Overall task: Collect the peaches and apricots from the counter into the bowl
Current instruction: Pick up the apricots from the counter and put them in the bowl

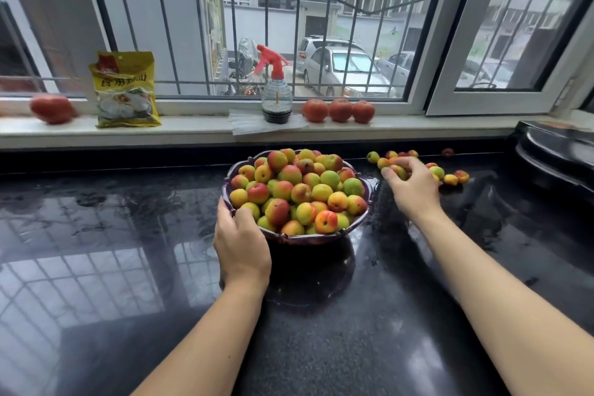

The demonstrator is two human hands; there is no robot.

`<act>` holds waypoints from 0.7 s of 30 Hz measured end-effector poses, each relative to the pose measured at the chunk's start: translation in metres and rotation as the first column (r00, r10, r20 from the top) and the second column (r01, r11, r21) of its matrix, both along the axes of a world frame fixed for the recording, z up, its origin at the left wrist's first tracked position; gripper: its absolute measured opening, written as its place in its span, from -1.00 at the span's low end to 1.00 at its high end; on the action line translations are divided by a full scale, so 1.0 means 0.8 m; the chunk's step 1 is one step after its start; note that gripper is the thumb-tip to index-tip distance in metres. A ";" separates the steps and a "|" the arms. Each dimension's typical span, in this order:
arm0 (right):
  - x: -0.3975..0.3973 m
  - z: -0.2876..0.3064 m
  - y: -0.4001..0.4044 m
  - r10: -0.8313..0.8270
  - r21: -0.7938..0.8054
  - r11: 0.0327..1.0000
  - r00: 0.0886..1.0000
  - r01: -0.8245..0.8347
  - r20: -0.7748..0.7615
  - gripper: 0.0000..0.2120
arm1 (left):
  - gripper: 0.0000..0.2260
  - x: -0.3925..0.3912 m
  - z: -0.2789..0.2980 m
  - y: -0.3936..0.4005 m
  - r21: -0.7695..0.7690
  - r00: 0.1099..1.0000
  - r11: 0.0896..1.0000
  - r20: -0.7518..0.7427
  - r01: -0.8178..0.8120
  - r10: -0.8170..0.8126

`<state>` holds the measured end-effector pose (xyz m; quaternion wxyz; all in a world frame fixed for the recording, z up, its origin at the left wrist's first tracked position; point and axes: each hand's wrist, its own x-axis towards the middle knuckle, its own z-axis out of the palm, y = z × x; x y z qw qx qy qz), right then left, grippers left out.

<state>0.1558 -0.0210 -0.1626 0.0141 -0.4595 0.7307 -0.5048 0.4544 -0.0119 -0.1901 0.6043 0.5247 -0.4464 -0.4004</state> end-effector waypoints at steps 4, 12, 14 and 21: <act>0.058 0.034 0.013 0.319 -0.118 0.947 0.916 -0.299 0.244 -0.71 | -0.52 0.001 0.000 0.000 0.004 1.000 1.000 0.003 -0.002 0.002; 0.106 0.033 0.002 0.285 -0.061 0.958 0.949 -0.279 0.132 -0.73 | -0.51 0.005 0.005 0.006 0.009 0.999 0.999 -0.013 0.038 -0.038; 0.101 0.016 0.010 0.256 -0.160 0.961 0.940 -0.224 0.225 -0.67 | -0.52 0.005 0.006 0.007 0.009 0.999 0.999 -0.021 0.038 -0.038; 0.055 -0.023 0.017 -0.083 -0.087 0.989 0.933 0.121 0.350 -0.70 | -0.56 0.005 0.004 0.006 0.005 1.000 1.000 -0.011 0.021 -0.021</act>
